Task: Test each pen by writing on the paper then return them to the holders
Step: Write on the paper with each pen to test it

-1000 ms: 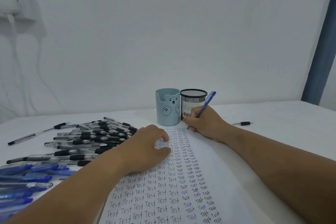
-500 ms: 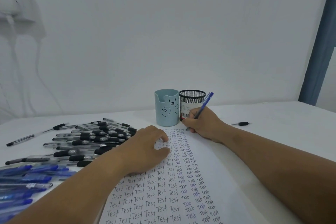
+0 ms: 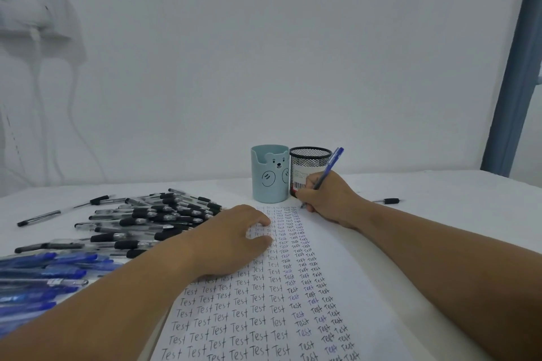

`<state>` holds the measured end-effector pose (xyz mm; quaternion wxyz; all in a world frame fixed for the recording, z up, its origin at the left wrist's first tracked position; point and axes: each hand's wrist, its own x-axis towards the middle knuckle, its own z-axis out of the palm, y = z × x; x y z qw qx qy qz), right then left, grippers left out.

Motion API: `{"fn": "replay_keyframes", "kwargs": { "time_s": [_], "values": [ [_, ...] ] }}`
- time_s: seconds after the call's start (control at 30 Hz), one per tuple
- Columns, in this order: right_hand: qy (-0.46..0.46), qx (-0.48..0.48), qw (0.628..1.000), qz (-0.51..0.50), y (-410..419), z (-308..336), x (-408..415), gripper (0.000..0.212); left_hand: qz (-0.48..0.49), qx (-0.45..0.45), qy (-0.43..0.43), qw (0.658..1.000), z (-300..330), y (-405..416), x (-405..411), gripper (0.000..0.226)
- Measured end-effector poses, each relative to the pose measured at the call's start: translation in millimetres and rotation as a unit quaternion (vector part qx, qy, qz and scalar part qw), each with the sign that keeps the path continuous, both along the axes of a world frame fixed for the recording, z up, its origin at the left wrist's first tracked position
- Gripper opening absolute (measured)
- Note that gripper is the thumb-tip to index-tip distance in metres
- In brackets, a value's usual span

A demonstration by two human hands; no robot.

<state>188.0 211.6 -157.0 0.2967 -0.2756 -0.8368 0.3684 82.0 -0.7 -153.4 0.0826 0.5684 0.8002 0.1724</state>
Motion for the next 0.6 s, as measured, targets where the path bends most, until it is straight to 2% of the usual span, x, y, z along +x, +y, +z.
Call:
{"fn": "replay_keyframes", "kwargs": {
  "time_s": [0.6],
  "values": [
    [-0.007, 0.006, 1.0, 0.008, -1.2, 2.2, 1.6, 0.034, 0.024, 0.006, -0.043, 0.999, 3.4, -3.8, 3.5, 0.042]
  ]
}}
